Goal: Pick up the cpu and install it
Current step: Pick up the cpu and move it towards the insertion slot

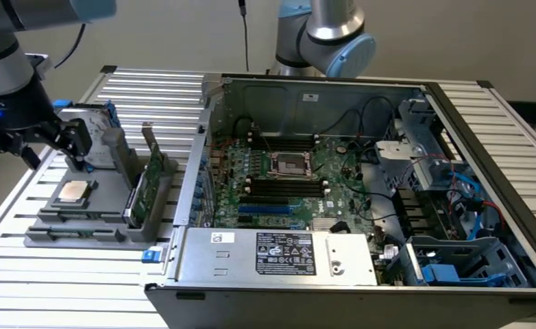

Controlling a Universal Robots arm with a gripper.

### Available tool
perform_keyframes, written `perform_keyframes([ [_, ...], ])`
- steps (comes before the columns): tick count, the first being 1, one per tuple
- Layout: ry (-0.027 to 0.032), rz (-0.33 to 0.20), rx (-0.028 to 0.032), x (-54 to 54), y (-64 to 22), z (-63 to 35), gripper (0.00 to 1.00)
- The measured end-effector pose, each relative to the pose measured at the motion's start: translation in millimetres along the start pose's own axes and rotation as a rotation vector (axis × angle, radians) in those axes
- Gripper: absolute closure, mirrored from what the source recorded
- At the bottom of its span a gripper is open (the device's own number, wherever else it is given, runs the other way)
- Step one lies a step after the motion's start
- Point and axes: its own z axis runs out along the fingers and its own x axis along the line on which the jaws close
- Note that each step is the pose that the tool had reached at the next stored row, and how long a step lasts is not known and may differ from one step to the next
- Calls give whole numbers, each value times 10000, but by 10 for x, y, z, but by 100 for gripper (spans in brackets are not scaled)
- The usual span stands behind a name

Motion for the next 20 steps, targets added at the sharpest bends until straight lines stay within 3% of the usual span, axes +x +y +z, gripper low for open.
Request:
perform_keyframes([
  [20,0,-2,1,-22,-110,358,21],
])
